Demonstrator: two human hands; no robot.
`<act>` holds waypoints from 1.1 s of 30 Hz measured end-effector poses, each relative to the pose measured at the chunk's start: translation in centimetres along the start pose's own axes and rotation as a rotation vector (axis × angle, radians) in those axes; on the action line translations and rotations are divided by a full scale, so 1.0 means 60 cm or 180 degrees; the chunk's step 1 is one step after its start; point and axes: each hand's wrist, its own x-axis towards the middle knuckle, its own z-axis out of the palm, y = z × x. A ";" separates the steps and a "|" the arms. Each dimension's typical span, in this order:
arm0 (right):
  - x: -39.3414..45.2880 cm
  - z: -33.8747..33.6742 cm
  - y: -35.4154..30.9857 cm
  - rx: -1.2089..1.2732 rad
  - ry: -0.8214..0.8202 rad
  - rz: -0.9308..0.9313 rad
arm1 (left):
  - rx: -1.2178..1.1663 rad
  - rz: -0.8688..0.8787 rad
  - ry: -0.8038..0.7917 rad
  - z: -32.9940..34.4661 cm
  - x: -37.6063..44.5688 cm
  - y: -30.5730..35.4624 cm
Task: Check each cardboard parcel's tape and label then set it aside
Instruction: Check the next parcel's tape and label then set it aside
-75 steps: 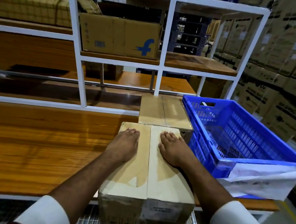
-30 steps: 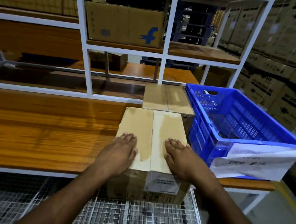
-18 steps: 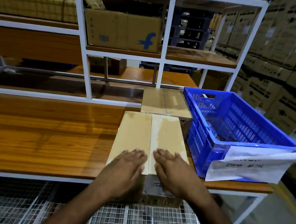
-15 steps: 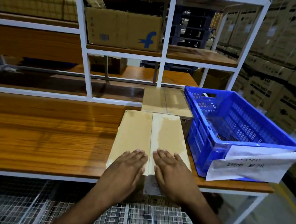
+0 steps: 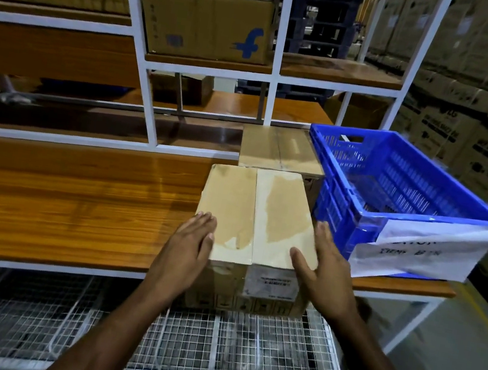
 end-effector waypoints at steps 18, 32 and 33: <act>0.005 -0.044 -0.167 -0.0466 0.0043 -0.1086 | -0.3089 -0.1127 -0.1002 -0.002 0.040 0.075; 0.138 -0.031 -0.181 -0.1728 -0.1435 -0.0731 | -0.1919 -0.0537 -0.0247 -0.070 0.121 0.057; 0.153 -0.029 -0.181 -0.1792 -0.1455 -0.0741 | -0.1522 -0.0461 -0.0226 -0.073 0.133 0.057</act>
